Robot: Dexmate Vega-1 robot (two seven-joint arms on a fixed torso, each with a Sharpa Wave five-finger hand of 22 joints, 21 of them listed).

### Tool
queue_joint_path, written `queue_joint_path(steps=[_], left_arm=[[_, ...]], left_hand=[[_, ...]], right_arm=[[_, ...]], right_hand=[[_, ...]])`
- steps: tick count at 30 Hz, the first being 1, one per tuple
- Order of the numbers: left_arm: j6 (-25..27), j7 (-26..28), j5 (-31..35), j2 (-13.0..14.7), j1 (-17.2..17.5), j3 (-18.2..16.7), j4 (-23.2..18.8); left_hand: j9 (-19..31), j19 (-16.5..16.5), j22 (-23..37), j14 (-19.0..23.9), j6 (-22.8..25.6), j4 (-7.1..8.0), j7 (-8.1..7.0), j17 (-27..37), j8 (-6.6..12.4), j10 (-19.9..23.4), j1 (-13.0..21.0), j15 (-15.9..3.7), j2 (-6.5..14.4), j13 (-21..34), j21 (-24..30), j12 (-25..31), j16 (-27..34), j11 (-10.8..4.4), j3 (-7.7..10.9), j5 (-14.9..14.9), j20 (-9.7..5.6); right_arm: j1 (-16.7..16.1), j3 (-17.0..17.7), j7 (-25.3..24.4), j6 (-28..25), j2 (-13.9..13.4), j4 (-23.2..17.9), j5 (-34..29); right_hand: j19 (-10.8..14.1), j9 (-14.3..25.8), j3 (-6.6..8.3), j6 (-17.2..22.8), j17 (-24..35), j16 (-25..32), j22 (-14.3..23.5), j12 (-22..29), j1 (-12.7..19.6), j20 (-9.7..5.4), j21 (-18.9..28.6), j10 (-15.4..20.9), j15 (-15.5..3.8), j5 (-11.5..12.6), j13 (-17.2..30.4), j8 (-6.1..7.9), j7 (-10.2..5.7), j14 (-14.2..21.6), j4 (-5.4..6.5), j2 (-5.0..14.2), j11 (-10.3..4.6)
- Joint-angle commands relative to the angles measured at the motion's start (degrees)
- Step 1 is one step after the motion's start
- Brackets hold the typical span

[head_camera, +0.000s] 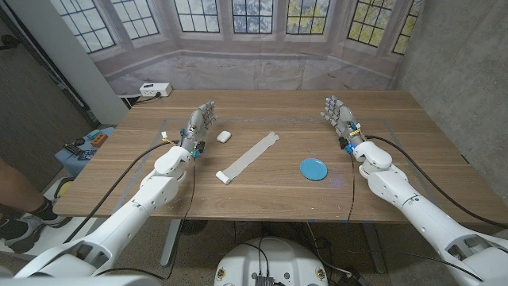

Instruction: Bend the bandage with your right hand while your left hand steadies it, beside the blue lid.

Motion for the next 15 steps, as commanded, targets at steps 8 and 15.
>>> queue_joint_path(steps=[8, 15], left_arm=[[0.87, 0.48, -0.24, 0.52, 2.25, 0.26, -2.50], [0.91, 0.48, -0.19, 1.13, 2.67, 0.01, -3.25]], left_hand=[[0.14, 0.57, 0.21, -0.32, 0.17, -0.31, -0.07, 0.09, -0.05, -0.03, 0.61, 0.35, 0.29, 0.23, 0.20, 0.12, 0.21, -0.21, 0.37, 0.28, -0.11], [0.15, 0.53, 0.21, -0.41, 0.12, -0.53, 0.00, 0.10, -0.18, 0.12, 0.88, 0.42, 0.24, 0.23, 0.10, 0.08, 0.14, -0.30, 0.33, 0.27, -0.23]], right_arm=[[-2.81, -0.69, -4.51, -5.07, -4.69, -9.13, -3.89], [-2.71, -1.12, -5.77, -6.31, -5.69, -11.83, -5.74]], right_hand=[[0.26, 0.16, 0.45, 0.30, 0.02, 0.15, 0.24, 0.34, 0.77, 0.16, 0.16, 0.18, 0.06, 0.30, 0.27, 0.25, 0.52, -0.36, -0.40, 0.47, 0.39], [0.14, 0.16, 0.46, 0.42, -0.07, 0.06, 0.24, 0.38, 1.11, 0.32, 0.11, 0.38, 0.20, 0.26, 0.28, 0.25, 0.79, -0.30, -0.82, 0.13, 0.71]])
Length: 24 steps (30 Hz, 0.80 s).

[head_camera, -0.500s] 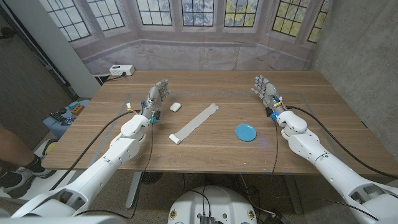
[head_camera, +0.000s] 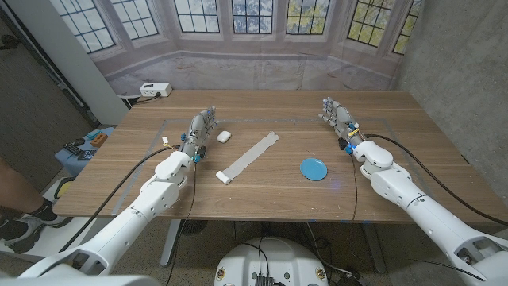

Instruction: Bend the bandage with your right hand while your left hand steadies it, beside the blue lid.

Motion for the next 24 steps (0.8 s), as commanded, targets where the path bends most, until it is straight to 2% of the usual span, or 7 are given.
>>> queue_joint_path(steps=[1, 6, 11, 19, 24], left_arm=[[0.20, -0.01, 0.16, 0.87, 0.94, -0.11, -1.53], [0.74, 0.77, 0.27, 1.73, 1.82, -0.50, -2.94], [1.47, 1.17, 0.12, 2.44, 2.41, -0.81, -3.88], [1.71, 1.23, 0.33, 3.13, 2.45, -1.11, -4.25], [1.30, 1.41, 0.39, 3.13, 2.55, -1.33, -4.36]], left_hand=[[0.15, 0.54, 0.21, -0.20, 0.12, -0.43, 0.05, 0.12, -0.20, 0.10, 0.72, 0.21, 0.04, 0.24, 0.10, 0.06, 0.14, -0.30, 0.14, 0.28, -0.26], [0.16, 0.53, 0.22, -0.23, 0.17, -0.55, -0.01, 0.13, -0.24, 0.10, 0.88, 0.18, 0.03, 0.24, 0.04, -0.01, 0.12, -0.32, 0.10, 0.27, -0.28], [0.16, 0.48, 0.22, -0.34, 0.15, -0.67, -0.04, 0.14, -0.31, 0.16, 1.05, 0.23, 0.01, 0.25, -0.03, -0.05, 0.08, -0.33, 0.04, 0.26, -0.22], [0.17, 0.49, 0.23, -0.43, 0.10, -0.83, -0.03, 0.16, -0.41, 0.23, 1.27, 0.27, -0.02, 0.25, -0.11, -0.12, 0.06, -0.35, -0.08, 0.24, -0.17], [0.18, 0.47, 0.23, -0.45, 0.03, -0.89, -0.02, 0.17, -0.47, 0.29, 1.36, 0.23, -0.03, 0.26, -0.15, -0.14, 0.06, -0.31, -0.15, 0.22, -0.17]], right_arm=[[-0.68, -0.66, -2.81, -2.78, -2.32, -5.40, -3.11], [0.30, -1.42, -2.61, -3.06, -2.02, -5.28, -4.06], [1.70, -2.60, -3.68, -6.13, -2.48, -6.24, -5.99], [3.22, -4.58, -7.03, -12.81, -4.29, -10.59, -10.90], [3.41, -5.03, -8.35, -14.57, -4.53, -12.17, -12.48]], right_hand=[[0.15, 0.16, 0.05, 0.19, 0.09, 0.05, 0.25, 0.38, 0.71, 0.34, 0.11, 0.17, 0.00, 0.26, 0.28, 0.26, 0.45, -0.07, -0.46, -0.06, 0.56], [0.03, 0.17, 0.05, 0.40, 0.06, -0.01, 0.25, 0.39, 0.88, 0.39, 0.07, 0.25, 0.02, 0.24, 0.29, 0.31, 0.62, -0.09, -0.66, -0.15, 0.63], [0.00, 0.17, 0.04, 0.75, 0.06, -0.03, 0.26, 0.54, 1.05, 0.40, 0.08, 0.74, 0.32, 0.20, 0.31, 0.39, 1.06, -0.04, -0.87, -0.21, 1.12], [0.14, 0.17, 0.13, 1.70, -0.04, 0.00, 0.25, 0.81, 1.66, 0.50, 0.14, 1.67, 0.56, 0.17, 0.34, 0.63, 1.84, 0.43, -1.53, -0.49, 1.50], [0.34, 0.16, 0.17, 2.15, -0.08, 0.02, 0.25, 0.93, 1.99, 0.59, 0.21, 2.17, 0.70, 0.15, 0.35, 0.72, 2.14, 0.71, -1.89, -0.65, 1.69]])
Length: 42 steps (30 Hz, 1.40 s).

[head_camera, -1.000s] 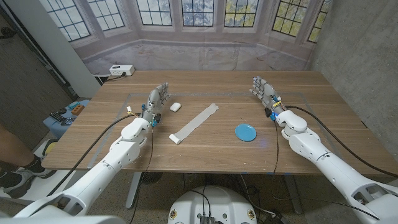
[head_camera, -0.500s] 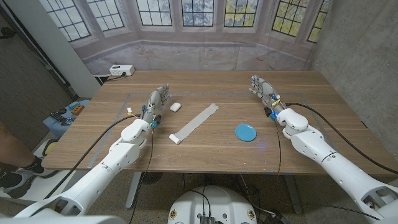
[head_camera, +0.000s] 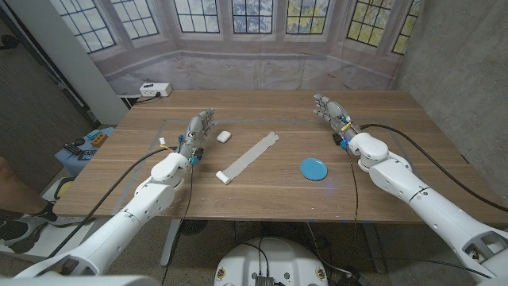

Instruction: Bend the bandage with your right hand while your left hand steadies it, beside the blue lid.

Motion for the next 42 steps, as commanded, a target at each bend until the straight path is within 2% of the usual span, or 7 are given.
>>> queue_joint_path(steps=[1, 6, 8, 17, 29, 33, 42], left_arm=[[-0.20, 0.41, 0.14, 0.73, 0.53, -0.67, -0.92], [-0.25, 0.60, 0.01, 1.13, 1.19, -1.00, -1.64], [-0.43, 1.21, 0.03, 1.02, 1.64, -1.20, -2.02], [-0.76, 1.82, 0.22, 1.27, 2.72, -1.46, -3.15], [-1.92, 3.40, 0.76, 1.44, 4.05, -2.42, -3.89], [-2.61, 4.56, 1.16, 1.44, 4.81, -3.00, -4.22], [-2.73, 6.82, 1.74, 1.81, 6.58, -3.97, -5.79]], left_hand=[[0.19, 0.27, 0.24, -0.37, 0.02, -0.34, -0.05, 0.18, -0.18, 0.28, 0.59, 0.14, 0.10, 0.27, -0.15, -0.16, 0.06, -0.33, 0.08, 0.22, 0.06], [0.19, 0.26, 0.24, -0.39, 0.04, -0.41, -0.04, 0.20, -0.20, 0.26, 0.69, 0.12, 0.08, 0.27, -0.19, -0.22, 0.07, -0.30, -0.02, 0.21, 0.07], [0.19, 0.29, 0.25, -0.39, 0.07, -0.44, -0.05, 0.20, -0.21, 0.26, 0.74, 0.13, 0.07, 0.27, -0.20, -0.25, 0.07, -0.32, -0.06, 0.20, 0.05], [0.20, 0.27, 0.25, -0.35, -0.02, -0.56, -0.19, 0.21, -0.30, 0.36, 0.92, 0.13, 0.02, 0.28, -0.28, -0.30, 0.10, -0.38, -0.25, 0.18, 0.12], [0.21, -0.01, 0.26, -0.42, -0.15, -0.70, -0.35, 0.22, -0.40, 0.43, 1.12, 0.27, -0.04, 0.29, -0.48, -0.38, 0.09, -0.43, -0.52, 0.15, 0.29], [0.21, -0.02, 0.26, -0.42, -0.25, -0.76, -0.35, 0.22, -0.45, 0.52, 1.20, 0.30, -0.05, 0.30, -0.51, -0.38, 0.10, -0.49, -0.59, 0.15, 0.30], [0.21, 0.02, 0.26, -0.28, -0.21, -0.91, -0.40, 0.21, -0.45, 0.71, 1.38, 0.38, -0.09, 0.30, -0.55, -0.38, 0.13, -0.42, -0.71, 0.16, 0.27]], right_arm=[[1.51, -2.03, -3.68, -6.73, -1.46, -4.96, -5.17], [1.75, -2.76, -5.54, -8.11, -1.29, -6.26, -7.43], [1.67, -3.03, -6.74, -8.19, -1.00, -6.63, -8.62], [1.92, -4.64, -9.56, -13.39, -1.80, -10.92, -13.75], [3.46, -7.80, -11.31, -24.48, -2.25, -16.48, -19.95], [5.10, -10.17, -11.54, -30.86, -2.49, -18.76, -23.59], [6.81, -12.80, -11.43, -35.37, -1.98, -19.82, -27.81]], right_hand=[[0.47, 0.17, -0.02, 0.77, 0.01, 0.01, 0.26, 0.34, 0.83, 0.46, 0.21, 1.01, 0.54, 0.15, 0.08, 0.50, 0.35, 0.51, -0.61, -0.04, 0.05], [0.66, 0.17, 0.09, 1.49, -0.04, 0.04, 0.25, 0.57, 1.41, 0.46, 0.26, 1.97, 0.63, 0.12, 0.09, 0.63, 0.82, 0.93, -1.19, -0.19, 0.30], [1.34, 0.16, 0.23, 2.58, -0.07, 0.25, 0.25, 0.81, 2.08, 0.56, 0.46, 3.10, 1.05, 0.11, 0.11, 0.86, 1.51, 1.95, -1.84, -0.34, 1.41], [3.20, 0.13, 0.46, 6.39, -0.10, 0.57, 0.23, 1.18, 4.10, 1.15, 0.78, 5.98, 1.82, 0.14, 0.06, 1.55, 3.37, 4.47, -3.67, -1.05, 2.52], [3.66, 0.09, 0.64, 6.73, -0.09, 0.47, 0.22, 0.99, 5.17, 1.30, 0.72, 6.62, 2.44, 0.23, -0.02, 1.24, 4.42, 5.09, -4.35, -1.25, 2.55], [3.94, 0.11, 0.58, 7.93, -0.01, 0.84, 0.24, 1.32, 6.08, 2.55, 0.61, 8.50, 2.70, 0.21, 0.08, 1.29, 4.32, 6.88, -4.77, -1.79, 2.64], [4.07, 0.12, 0.15, 8.97, 0.05, 0.96, 0.26, 2.09, 6.73, 3.27, 0.45, 11.74, 2.56, 0.12, 0.23, 1.17, 4.20, 8.33, -4.95, -2.83, 3.17]])
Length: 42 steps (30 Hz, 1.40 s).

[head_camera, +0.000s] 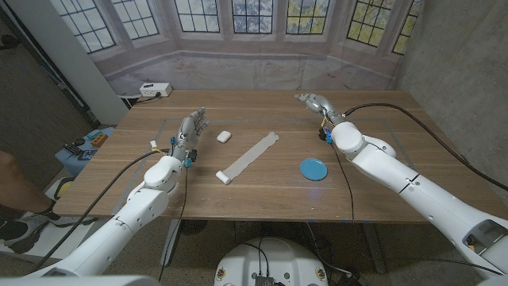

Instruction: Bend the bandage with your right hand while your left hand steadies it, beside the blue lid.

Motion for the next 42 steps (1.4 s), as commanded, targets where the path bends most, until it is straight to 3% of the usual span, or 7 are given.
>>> queue_joint_path(steps=[1, 9, 16, 24, 37, 42], left_arm=[[-0.62, 2.92, 0.84, 0.45, 2.32, -1.38, -1.85], [-0.40, 3.88, 1.43, 0.90, 3.35, -1.75, -3.02], [-0.27, 3.90, 1.76, 1.09, 3.88, -1.62, -3.77], [-0.50, 3.22, 2.00, 1.57, 3.83, -1.74, -3.80], [-0.69, 1.14, 1.22, 1.77, 2.50, -1.85, -1.78], [-0.51, 0.45, 1.05, 1.99, 2.00, -1.78, -1.30]], left_hand=[[0.22, 0.03, 0.27, -0.28, 0.01, -0.21, -0.23, 0.21, 0.03, 0.35, 0.95, 0.45, -0.10, 0.31, -0.27, -0.15, 0.13, -0.04, 0.01, 0.16, 0.26], [0.22, 0.10, 0.27, -0.27, 0.19, -0.37, -0.18, 0.21, 0.08, 0.48, 1.17, 0.48, -0.09, 0.32, -0.30, -0.18, 0.12, -0.15, -0.12, 0.17, 0.22], [0.22, 0.10, 0.27, -0.21, 0.38, -0.48, -0.16, 0.21, 0.13, 0.58, 1.34, 0.46, -0.06, 0.32, -0.35, -0.20, 0.13, -0.12, -0.25, 0.18, 0.19], [0.22, 0.11, 0.27, -0.22, 0.55, -0.57, -0.13, 0.22, 0.16, 0.66, 1.50, 0.48, -0.04, 0.33, -0.39, -0.24, 0.13, -0.11, -0.39, 0.17, 0.19], [0.23, 0.16, 0.27, -0.23, 0.73, -0.70, -0.11, 0.23, 0.16, 0.67, 1.74, 0.55, 0.01, 0.34, -0.44, -0.34, 0.13, -0.01, -0.64, 0.17, 0.18], [0.23, 0.16, 0.27, -0.22, 0.79, -0.74, -0.12, 0.24, 0.16, 0.73, 1.85, 0.60, 0.05, 0.34, -0.46, -0.35, 0.13, -0.05, -0.75, 0.16, 0.19]], right_arm=[[2.52, -3.89, -0.08, -8.44, 0.13, -3.00, -6.48], [4.78, -7.68, 1.08, -13.80, 0.22, -4.47, -11.79], [6.88, -11.34, 2.59, -17.57, 0.64, -5.19, -16.76], [9.36, -14.58, 5.07, -20.82, 1.65, -5.11, -21.05], [13.22, -20.13, 8.12, -26.01, 4.43, -3.32, -28.12], [14.69, -22.30, 9.45, -27.60, 5.25, -2.44, -30.73]], right_hand=[[0.18, 0.13, -0.13, 0.91, 0.06, 0.51, 0.27, 0.55, 0.46, 0.46, 0.00, 1.27, 0.12, 0.12, 0.26, 0.14, -0.02, 0.82, -0.32, -0.50, 0.22], [-2.58, 0.13, -0.31, 2.09, 0.07, 0.48, 0.26, 0.84, 1.42, 0.91, -0.95, 3.23, -0.22, 0.21, 0.48, 0.16, 0.00, 1.88, -0.49, -1.32, -0.15], [-3.12, 0.15, -0.25, 3.90, 0.08, 0.69, 0.24, 1.21, 2.53, 1.13, -0.85, 5.20, -0.65, 0.35, 0.71, 0.49, -0.01, 3.39, -0.63, -1.82, -0.24], [-3.12, 0.15, -0.13, 5.55, 0.05, 0.84, 0.22, 1.62, 4.03, 2.30, -0.67, 7.48, -0.15, 0.46, 0.85, 0.71, 0.62, 4.95, -0.85, -2.65, 0.10], [-2.76, 0.12, 0.50, 7.64, 0.02, 0.74, 0.20, 1.96, 6.69, 2.61, -0.45, 10.03, -0.40, 0.58, 0.84, 1.13, 0.77, 5.97, -1.29, -3.24, -0.50], [-2.21, 0.06, 1.05, 9.71, -0.01, 0.81, 0.20, 2.21, 9.45, 2.51, -0.30, 12.52, -0.76, 0.44, 0.70, 1.55, 1.38, 7.25, -1.42, -4.10, -0.65]])
